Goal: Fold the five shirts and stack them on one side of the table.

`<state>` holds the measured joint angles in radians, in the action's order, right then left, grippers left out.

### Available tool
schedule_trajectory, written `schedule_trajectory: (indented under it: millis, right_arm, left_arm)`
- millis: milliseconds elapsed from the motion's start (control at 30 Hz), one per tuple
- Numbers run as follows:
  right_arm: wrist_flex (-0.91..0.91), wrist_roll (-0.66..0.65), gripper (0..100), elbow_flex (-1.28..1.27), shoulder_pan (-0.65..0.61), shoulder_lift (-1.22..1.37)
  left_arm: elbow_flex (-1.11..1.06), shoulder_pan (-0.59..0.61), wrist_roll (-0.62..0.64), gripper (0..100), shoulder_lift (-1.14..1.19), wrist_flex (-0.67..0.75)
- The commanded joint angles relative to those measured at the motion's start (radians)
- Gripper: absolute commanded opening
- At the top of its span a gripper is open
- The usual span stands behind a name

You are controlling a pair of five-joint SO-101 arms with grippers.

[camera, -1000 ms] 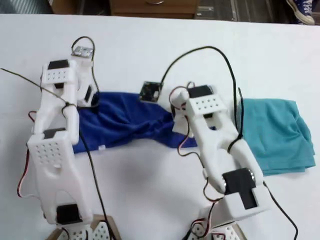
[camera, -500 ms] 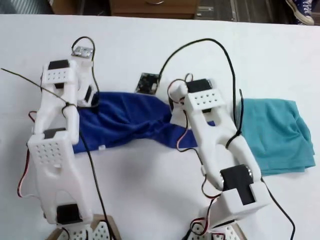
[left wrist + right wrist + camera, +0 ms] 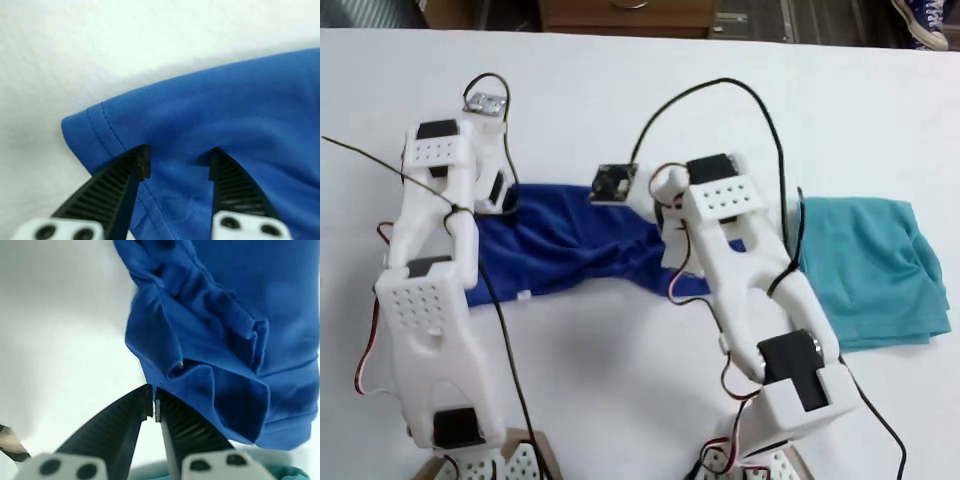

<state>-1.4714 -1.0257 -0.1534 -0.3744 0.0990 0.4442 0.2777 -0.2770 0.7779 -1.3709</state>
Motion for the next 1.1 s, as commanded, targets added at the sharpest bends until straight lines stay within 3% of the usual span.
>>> schedule_trajectory:
  millis: [0,367,933,1067]
  right_arm:
    - [0.010,0.002,2.3,0.037,-0.036,-0.036]
    - [0.216,0.000,2.2,0.109,-0.012,0.216]
    - [0.194,0.000,2.2,0.471,-0.019,0.492]
    - [0.045,0.000,2.2,0.571,-0.021,0.472]
  left_arm:
    - [0.015,-0.009,-0.002,21,0.008,0.035]
    - [0.015,-0.008,-0.002,21,0.008,0.035]
    - [0.013,-0.008,-0.002,21,0.008,0.035]
    - [0.013,-0.008,-0.002,21,0.008,0.035]
